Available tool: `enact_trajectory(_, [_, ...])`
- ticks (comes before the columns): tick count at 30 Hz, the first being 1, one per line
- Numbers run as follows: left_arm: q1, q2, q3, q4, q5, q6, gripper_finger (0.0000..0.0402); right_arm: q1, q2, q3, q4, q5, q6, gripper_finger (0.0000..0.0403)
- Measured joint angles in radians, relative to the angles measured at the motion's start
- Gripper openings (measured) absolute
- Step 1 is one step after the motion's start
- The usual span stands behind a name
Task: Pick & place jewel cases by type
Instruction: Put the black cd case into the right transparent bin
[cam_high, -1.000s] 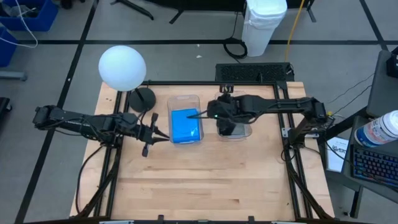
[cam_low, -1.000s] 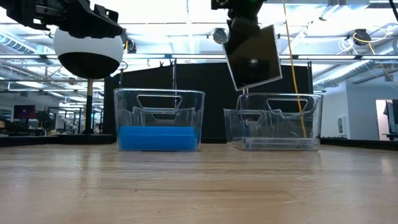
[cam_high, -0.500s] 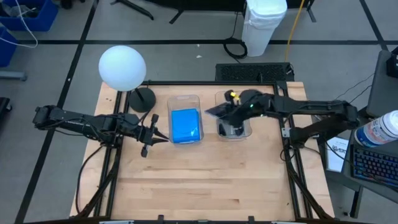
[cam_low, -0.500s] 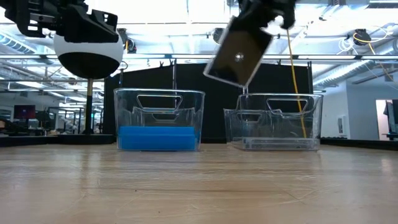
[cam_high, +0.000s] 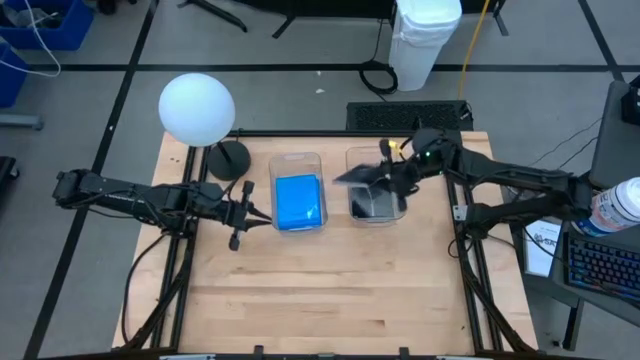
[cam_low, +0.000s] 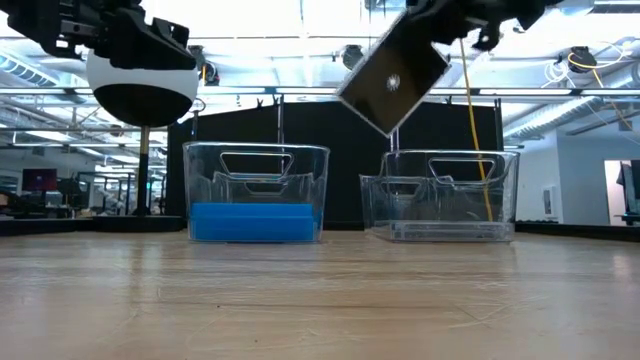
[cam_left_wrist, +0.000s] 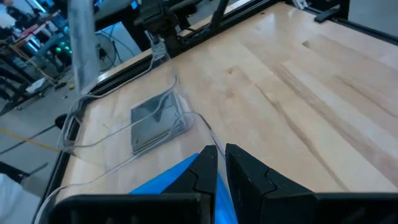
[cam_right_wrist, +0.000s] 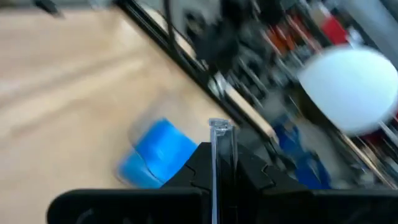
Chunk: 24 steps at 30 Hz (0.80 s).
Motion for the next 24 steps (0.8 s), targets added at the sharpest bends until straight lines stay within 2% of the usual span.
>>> enact_trajectory(7, [0.000, 0.000, 0.000, 0.053, -0.003, -0.036, 0.0042, -0.119, -0.060, 0.000, -0.078, -0.335, -0.027, 0.0018])
enact_trajectory(14, [0.000, 0.000, 0.000, 0.169, -0.008, -0.060, 0.0042, -0.278, -0.122, 0.001, -0.332, -0.493, -0.182, 0.0018])
enact_trajectory(17, [0.000, 0.000, 0.000, 0.227, -0.049, -0.073, 0.0042, -0.305, -0.121, 0.001, -0.325, -0.588, -0.170, 0.0018])
enact_trajectory(19, [0.000, 0.000, 0.000, 0.254, -0.082, -0.075, 0.0042, -0.303, -0.122, 0.001, -0.311, -0.608, -0.154, 0.0018])
enact_trajectory(24, [0.000, 0.000, 0.001, 0.258, -0.118, -0.075, 0.0042, -0.301, -0.119, -0.018, -0.293, -0.580, -0.120, 0.0018])
